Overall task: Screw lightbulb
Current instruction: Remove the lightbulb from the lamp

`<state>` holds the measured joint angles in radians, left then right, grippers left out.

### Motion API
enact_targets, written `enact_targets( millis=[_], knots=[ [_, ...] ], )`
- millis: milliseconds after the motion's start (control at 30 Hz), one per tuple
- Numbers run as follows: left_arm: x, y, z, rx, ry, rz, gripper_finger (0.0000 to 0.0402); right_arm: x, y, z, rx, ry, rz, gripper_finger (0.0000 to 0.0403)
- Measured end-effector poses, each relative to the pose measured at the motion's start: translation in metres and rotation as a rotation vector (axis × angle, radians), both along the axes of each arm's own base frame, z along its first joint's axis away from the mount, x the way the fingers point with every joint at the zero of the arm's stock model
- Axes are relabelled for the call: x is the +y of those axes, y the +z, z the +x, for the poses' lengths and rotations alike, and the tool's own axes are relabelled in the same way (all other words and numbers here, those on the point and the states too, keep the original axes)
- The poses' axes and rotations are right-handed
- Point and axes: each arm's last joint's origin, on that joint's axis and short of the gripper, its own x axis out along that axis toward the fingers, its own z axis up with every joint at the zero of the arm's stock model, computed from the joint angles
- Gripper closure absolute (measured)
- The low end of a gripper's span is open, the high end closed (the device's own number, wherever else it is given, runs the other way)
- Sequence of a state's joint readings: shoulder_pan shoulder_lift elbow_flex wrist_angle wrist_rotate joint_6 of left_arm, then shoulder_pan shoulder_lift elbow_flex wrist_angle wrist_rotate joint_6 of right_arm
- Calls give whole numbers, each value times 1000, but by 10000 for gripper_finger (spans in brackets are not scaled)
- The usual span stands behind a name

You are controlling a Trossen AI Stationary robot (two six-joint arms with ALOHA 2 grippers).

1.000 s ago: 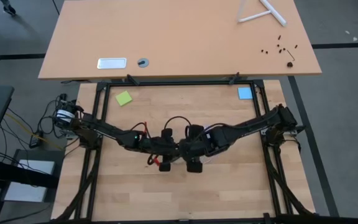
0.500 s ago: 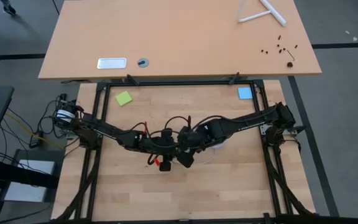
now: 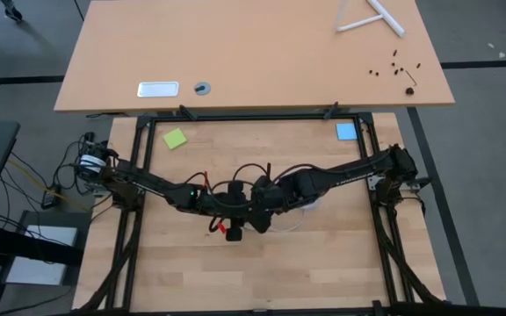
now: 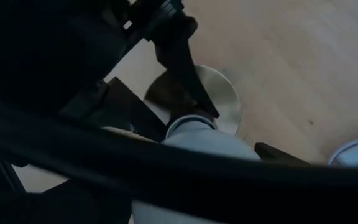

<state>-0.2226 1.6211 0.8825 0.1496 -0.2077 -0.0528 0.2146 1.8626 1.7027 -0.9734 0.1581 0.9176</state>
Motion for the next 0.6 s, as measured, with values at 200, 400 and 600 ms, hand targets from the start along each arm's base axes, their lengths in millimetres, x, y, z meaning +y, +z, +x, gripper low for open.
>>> enact_targets(
  millis=[200,400,600],
  knots=[
    [0,0,0,0,0,0,252,0,0,0,7,42,-14,133],
    [0,0,0,0,0,-1,252,0,0,0,18,184,-61,124],
    [0,0,0,-4,0,-6,252,-2,5,2,13,526,-213,128]
  ],
)
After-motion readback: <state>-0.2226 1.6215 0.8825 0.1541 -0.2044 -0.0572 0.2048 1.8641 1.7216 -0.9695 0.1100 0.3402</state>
